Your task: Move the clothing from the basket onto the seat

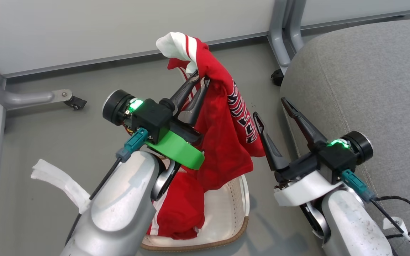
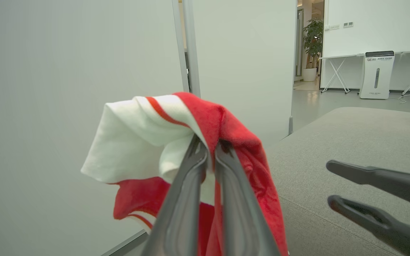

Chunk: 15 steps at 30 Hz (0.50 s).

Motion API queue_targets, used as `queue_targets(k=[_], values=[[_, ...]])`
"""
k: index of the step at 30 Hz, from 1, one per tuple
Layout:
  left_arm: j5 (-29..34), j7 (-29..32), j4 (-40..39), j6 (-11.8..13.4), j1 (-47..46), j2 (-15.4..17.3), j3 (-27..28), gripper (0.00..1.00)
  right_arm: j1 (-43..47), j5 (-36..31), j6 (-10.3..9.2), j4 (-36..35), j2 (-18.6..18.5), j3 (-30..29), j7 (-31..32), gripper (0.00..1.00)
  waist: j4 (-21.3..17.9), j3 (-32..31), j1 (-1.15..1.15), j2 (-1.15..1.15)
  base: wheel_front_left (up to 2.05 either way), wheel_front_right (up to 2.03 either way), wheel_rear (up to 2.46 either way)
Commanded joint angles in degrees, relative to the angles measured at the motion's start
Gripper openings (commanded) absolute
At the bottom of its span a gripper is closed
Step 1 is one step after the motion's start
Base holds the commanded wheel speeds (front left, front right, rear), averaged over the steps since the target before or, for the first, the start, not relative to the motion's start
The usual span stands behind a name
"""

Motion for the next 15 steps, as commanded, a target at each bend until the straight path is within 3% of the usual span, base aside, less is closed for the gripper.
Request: queue_targets(k=[1,15], values=[[0.2,-0.1,-0.6,-0.3,-0.9,-0.3,-0.3,0.00,-1.4,-0.7,-0.02,0.8,-0.2,0.7,0.0,1.00,0.6,0.3,0.00,0.00,0.00,0.00,0.00],[-0.6,0.0,-4.5,-0.2,-0.3,-1.0,-6.3,0.00,-8.1,-1.8,-0.02,9.1,-3.4,5.1,0.0,1.00,4.0,0.9,0.00,0.00,0.00,0.00,0.00]])
